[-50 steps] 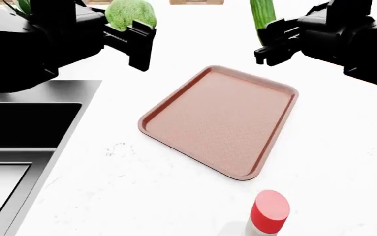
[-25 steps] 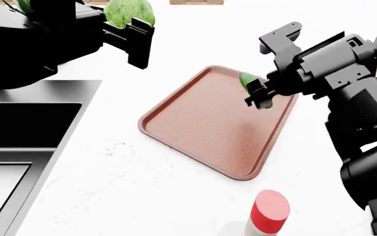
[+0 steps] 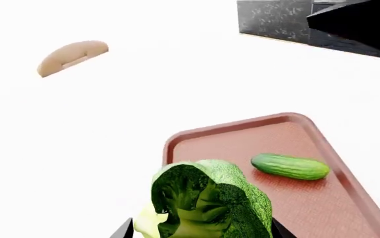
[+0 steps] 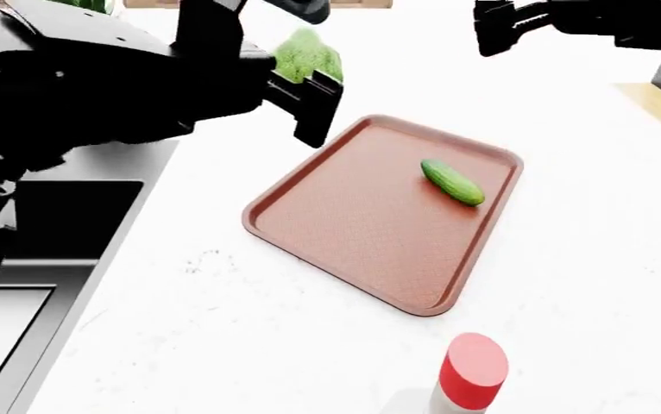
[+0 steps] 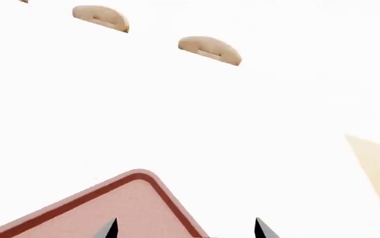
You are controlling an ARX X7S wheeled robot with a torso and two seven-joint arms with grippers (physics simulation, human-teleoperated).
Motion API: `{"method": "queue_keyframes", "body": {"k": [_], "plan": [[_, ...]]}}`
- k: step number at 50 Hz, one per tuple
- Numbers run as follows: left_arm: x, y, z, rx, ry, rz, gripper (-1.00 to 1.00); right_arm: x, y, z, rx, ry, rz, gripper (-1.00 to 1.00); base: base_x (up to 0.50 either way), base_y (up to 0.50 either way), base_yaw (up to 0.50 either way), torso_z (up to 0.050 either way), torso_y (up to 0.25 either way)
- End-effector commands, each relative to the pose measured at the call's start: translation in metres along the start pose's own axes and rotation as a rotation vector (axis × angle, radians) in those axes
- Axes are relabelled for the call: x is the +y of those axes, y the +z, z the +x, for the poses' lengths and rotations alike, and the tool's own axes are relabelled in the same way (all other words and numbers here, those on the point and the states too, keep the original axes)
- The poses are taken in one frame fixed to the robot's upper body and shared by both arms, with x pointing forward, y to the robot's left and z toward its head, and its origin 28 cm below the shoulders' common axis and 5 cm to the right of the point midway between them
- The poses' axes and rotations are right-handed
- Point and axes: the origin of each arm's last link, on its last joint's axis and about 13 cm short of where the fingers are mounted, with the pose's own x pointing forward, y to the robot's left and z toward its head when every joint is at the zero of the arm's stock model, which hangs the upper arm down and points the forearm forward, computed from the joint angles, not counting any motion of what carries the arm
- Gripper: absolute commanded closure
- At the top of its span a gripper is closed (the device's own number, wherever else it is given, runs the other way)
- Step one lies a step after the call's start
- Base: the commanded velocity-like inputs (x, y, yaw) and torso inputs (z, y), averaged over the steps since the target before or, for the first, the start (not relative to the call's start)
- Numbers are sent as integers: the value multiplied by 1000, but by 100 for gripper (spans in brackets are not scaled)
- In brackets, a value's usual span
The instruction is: Pick up the fruits and vegetables and place them in the sink. Turn on the sink faucet to wash them. Then turn the sink off and put them in the tray.
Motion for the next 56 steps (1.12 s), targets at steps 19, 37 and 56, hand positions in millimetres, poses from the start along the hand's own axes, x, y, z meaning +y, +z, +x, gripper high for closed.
{"method": "queue_keyframes", "body": {"k": [19, 37, 56], "plan": [[-41, -50, 95, 516, -283, 144, 100, -22, -13, -126, -215, -241, 70, -100, 0, 0, 0, 0, 1], [-16, 65, 58, 4, -170, -16, -100, -13, -23, -124, -207, -204, 79, -100, 0, 0, 0, 1, 0], [4, 72, 25, -222, -108, -85, -100, 20, -24, -104, -266, -109, 47, -100, 0, 0, 0, 0, 0]]}}
